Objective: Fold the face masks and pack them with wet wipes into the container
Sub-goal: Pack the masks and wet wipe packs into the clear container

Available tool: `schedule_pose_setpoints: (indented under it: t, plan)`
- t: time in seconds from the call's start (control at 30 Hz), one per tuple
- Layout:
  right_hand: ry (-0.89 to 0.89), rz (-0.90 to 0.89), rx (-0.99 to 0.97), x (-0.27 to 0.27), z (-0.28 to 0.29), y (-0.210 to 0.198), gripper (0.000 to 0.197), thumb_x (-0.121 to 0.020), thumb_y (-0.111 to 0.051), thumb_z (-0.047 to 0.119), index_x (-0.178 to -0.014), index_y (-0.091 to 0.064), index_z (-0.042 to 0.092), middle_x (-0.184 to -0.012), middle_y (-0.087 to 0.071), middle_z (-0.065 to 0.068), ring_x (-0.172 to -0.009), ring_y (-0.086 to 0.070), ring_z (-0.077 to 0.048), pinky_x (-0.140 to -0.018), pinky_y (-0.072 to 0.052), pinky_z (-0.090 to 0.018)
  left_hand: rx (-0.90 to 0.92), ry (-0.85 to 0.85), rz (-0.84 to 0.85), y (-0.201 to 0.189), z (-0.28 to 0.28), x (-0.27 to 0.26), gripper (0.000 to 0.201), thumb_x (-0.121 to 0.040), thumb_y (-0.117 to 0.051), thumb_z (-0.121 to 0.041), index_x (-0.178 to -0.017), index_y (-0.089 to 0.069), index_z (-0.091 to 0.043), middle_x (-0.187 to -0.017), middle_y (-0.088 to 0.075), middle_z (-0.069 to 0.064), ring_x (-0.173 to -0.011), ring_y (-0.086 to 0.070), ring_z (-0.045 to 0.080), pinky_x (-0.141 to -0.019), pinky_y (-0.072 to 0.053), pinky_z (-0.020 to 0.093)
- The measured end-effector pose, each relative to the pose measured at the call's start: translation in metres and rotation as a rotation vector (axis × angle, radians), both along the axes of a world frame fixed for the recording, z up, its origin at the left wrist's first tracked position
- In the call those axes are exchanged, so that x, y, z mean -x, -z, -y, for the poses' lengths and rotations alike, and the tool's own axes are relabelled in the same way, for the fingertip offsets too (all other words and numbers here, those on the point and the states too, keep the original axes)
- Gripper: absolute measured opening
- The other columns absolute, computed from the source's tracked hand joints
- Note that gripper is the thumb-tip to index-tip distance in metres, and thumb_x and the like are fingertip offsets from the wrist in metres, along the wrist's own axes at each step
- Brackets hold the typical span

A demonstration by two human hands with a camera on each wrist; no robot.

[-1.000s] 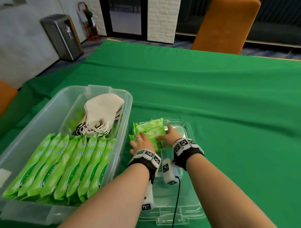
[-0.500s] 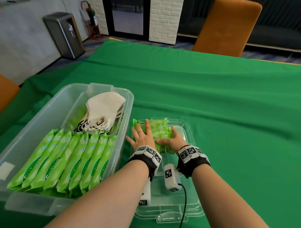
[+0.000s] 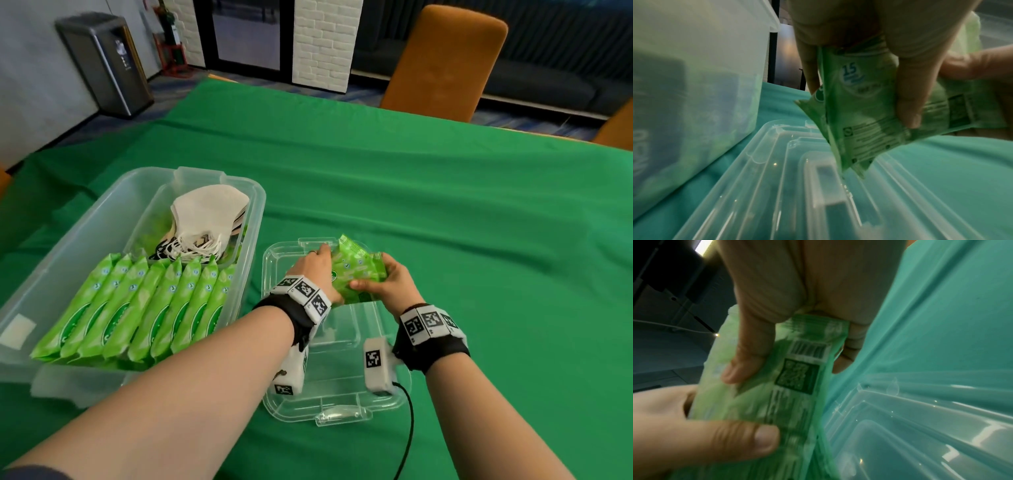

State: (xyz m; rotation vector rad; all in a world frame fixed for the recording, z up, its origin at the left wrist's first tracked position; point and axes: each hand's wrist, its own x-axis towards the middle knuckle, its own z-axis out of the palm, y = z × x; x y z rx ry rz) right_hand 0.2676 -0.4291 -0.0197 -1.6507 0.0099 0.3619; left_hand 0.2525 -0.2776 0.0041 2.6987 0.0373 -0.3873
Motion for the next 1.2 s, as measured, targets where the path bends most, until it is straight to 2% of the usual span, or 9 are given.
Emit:
schedule_pose_setpoints:
  t: [0.23, 0.37, 0.47, 0.53, 0.63, 0.8, 0.9, 1.0, 1.2]
  plan:
    - [0.360, 0.235, 0.321, 0.038, -0.007, -0.032, 0.075, -0.068, -0.078, 0.034, -0.129, -0.037, 0.017, -0.118, -0.050, -0.012, -0.105, -0.053, -0.024, -0.092, -0.042, -0.031, 0.082, 0.042, 0.119, -0.042, -0.005, 0.031, 0.071, -0.081, -0.065, -0.050, -0.134, -0.029, -0.020, -0.102, -0.061, 0.002, -0.091, -0.060, 0.024, -0.091, -0.046, 0.041]
    - [0.252, 0.230, 0.417, 0.056, -0.040, -0.058, 0.072, -0.090, -0.047, 0.048, -0.148, -0.008, 0.028, -0.126, -0.047, -0.019, -0.119, -0.046, -0.030, -0.101, -0.037, -0.034, 0.230, -0.030, 0.212, -0.064, -0.010, 0.050, 0.060, -0.091, -0.059, -0.033, -0.138, -0.024, -0.017, -0.118, -0.054, 0.014, -0.097, -0.055, 0.027, -0.077, -0.042, 0.032]
    - [0.142, 0.102, 0.168, 0.063, -0.075, -0.084, 0.105, -0.071, -0.045, 0.078, -0.141, 0.022, 0.036, -0.141, -0.041, -0.012, -0.125, -0.046, -0.033, -0.099, -0.042, -0.053, 0.329, 0.009, 0.196, -0.085, -0.023, 0.066, 0.071, -0.093, -0.055, -0.021, -0.147, -0.010, -0.028, -0.133, -0.039, 0.020, -0.114, -0.052, 0.033, -0.092, -0.041, 0.037]
    - [0.102, 0.043, -0.041, 0.069, -0.088, -0.101, 0.116, -0.065, -0.064, 0.066, -0.144, 0.014, 0.033, -0.137, -0.049, -0.009, -0.119, -0.054, -0.028, -0.098, -0.044, -0.050, 0.373, 0.085, 0.192, -0.099, -0.044, 0.078, 0.083, -0.087, -0.060, -0.024, -0.148, -0.006, -0.039, -0.134, -0.036, 0.014, -0.119, -0.049, 0.031, -0.100, -0.040, 0.036]
    - [0.017, 0.057, -0.197, 0.084, -0.107, -0.126, 0.066, -0.080, -0.068, 0.020, -0.134, -0.032, 0.014, -0.110, -0.063, -0.014, -0.089, -0.066, -0.024, -0.072, -0.056, -0.039, 0.559, 0.158, 0.155, -0.115, -0.091, 0.099, 0.082, -0.073, -0.064, -0.045, -0.140, -0.017, -0.053, -0.126, -0.041, 0.005, -0.115, -0.049, 0.021, -0.101, -0.041, 0.031]
    - [-0.074, 0.026, -0.292, 0.113, -0.165, -0.151, 0.032, -0.077, -0.056, 0.007, -0.109, -0.056, 0.007, -0.096, -0.065, -0.017, -0.084, -0.059, -0.028, -0.082, -0.051, -0.044, 0.858, 0.038, 0.168, -0.121, -0.166, 0.130, 0.043, -0.078, -0.053, -0.048, -0.117, -0.041, -0.058, -0.134, -0.039, 0.008, -0.128, -0.038, 0.017, -0.106, -0.034, 0.024]
    - [-0.140, 0.076, -0.205, 0.127, -0.208, -0.161, 0.019, -0.089, -0.047, 0.000, -0.098, -0.057, 0.014, -0.094, -0.061, -0.015, -0.081, -0.058, -0.027, -0.080, -0.049, -0.041, 0.976, 0.002, 0.150, -0.115, -0.206, 0.145, 0.044, -0.095, -0.050, -0.021, -0.123, -0.034, -0.051, -0.134, -0.042, 0.005, -0.125, -0.047, 0.021, -0.082, -0.050, 0.016]
    - [-0.126, 0.169, -0.108, 0.129, -0.255, -0.156, 0.015, -0.091, -0.049, 0.005, -0.101, -0.055, 0.015, -0.096, -0.062, -0.013, -0.081, -0.061, -0.020, -0.079, -0.052, -0.034, 1.033, -0.104, 0.191, -0.109, -0.242, 0.153, 0.053, -0.095, -0.046, -0.011, -0.138, -0.028, -0.037, -0.130, -0.049, 0.011, -0.097, -0.060, -0.005, -0.061, -0.047, 0.006]
    - [-0.002, 0.305, 0.320, 0.128, -0.321, -0.128, 0.032, -0.095, -0.046, 0.032, -0.116, -0.047, 0.007, -0.107, -0.061, -0.012, -0.099, -0.057, -0.027, -0.082, -0.042, -0.030, 0.812, -0.257, 0.125, -0.103, -0.292, 0.153, 0.080, -0.067, -0.061, -0.058, -0.139, -0.038, -0.032, -0.129, -0.057, 0.013, -0.113, -0.057, 0.027, -0.098, -0.046, 0.045]
